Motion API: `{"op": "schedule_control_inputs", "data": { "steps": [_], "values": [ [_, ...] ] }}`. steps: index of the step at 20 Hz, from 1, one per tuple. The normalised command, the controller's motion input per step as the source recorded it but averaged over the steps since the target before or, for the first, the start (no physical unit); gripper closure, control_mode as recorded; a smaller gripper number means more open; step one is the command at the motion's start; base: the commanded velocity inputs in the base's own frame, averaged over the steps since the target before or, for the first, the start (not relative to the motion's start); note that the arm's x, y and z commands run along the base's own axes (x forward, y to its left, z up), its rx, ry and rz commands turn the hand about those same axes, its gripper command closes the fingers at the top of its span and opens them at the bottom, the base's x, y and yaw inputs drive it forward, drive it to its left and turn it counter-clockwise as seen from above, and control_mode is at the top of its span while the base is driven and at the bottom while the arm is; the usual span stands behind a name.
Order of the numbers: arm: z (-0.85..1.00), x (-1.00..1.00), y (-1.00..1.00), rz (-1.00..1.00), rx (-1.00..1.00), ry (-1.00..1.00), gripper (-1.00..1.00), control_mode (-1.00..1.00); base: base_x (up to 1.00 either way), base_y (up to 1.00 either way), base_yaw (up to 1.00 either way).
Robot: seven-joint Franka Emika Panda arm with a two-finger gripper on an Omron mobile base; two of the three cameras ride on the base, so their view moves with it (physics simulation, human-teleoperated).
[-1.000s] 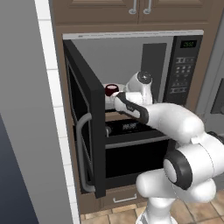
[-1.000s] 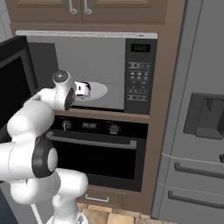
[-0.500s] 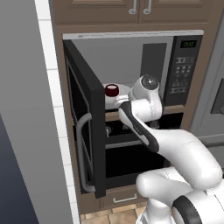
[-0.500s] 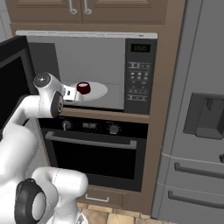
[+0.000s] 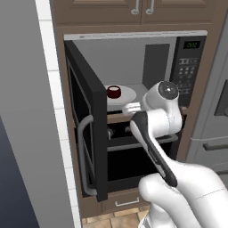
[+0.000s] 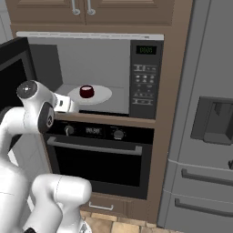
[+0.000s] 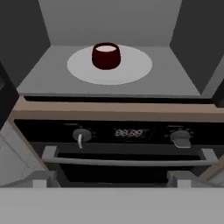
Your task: Pick the mug from the counter and place it inside the microwave. Then close the microwave.
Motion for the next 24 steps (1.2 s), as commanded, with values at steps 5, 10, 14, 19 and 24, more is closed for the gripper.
{"op": "schedule_control_inputs", "data": {
  "steps": [5, 10, 14, 19, 24],
  "values": [
    [0.46, -0.82, -0.07, 0.00, 0.01, 0.00, -1.00, -1.00, 0.00, 0.00, 0.00],
    [0.38, -0.75, -0.09, 0.00, 0.00, 0.00, -1.00, -1.00, 0.00, 0.00, 0.00],
    [0.22, -0.69, -0.21, 0.00, 0.02, 0.00, -1.00, -1.00, 0.00, 0.00, 0.00],
    [0.20, -0.55, -0.27, -0.02, 0.04, 0.00, -1.00, -1.00, 0.00, 0.00, 0.00],
    [0.17, -0.52, -0.10, -0.11, 0.01, -0.04, -1.00, -1.00, 0.00, 0.00, 0.00]
  ]
}}
